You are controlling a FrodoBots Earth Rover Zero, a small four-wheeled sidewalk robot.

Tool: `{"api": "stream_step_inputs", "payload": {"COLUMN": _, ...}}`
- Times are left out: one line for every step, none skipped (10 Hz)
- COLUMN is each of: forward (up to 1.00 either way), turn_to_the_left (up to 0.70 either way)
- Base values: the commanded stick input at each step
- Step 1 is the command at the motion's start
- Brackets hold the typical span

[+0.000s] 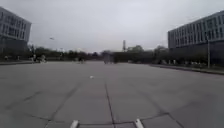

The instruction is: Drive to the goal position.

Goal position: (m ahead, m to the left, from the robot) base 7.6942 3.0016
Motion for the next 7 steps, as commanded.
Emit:
{"api": "stream_step_inputs", "payload": {"forward": 1.0, "turn_to_the_left": -0.05}}
{"api": "stream_step_inputs", "payload": {"forward": 1.0, "turn_to_the_left": -0.05}}
{"api": "stream_step_inputs", "payload": {"forward": 1.0, "turn_to_the_left": -0.05}}
{"api": "stream_step_inputs", "payload": {"forward": 1.0, "turn_to_the_left": -0.05}}
{"api": "stream_step_inputs", "payload": {"forward": 1.0, "turn_to_the_left": -0.05}}
{"api": "stream_step_inputs", "payload": {"forward": 1.0, "turn_to_the_left": -0.05}}
{"api": "stream_step_inputs", "payload": {"forward": 1.0, "turn_to_the_left": -0.05}}
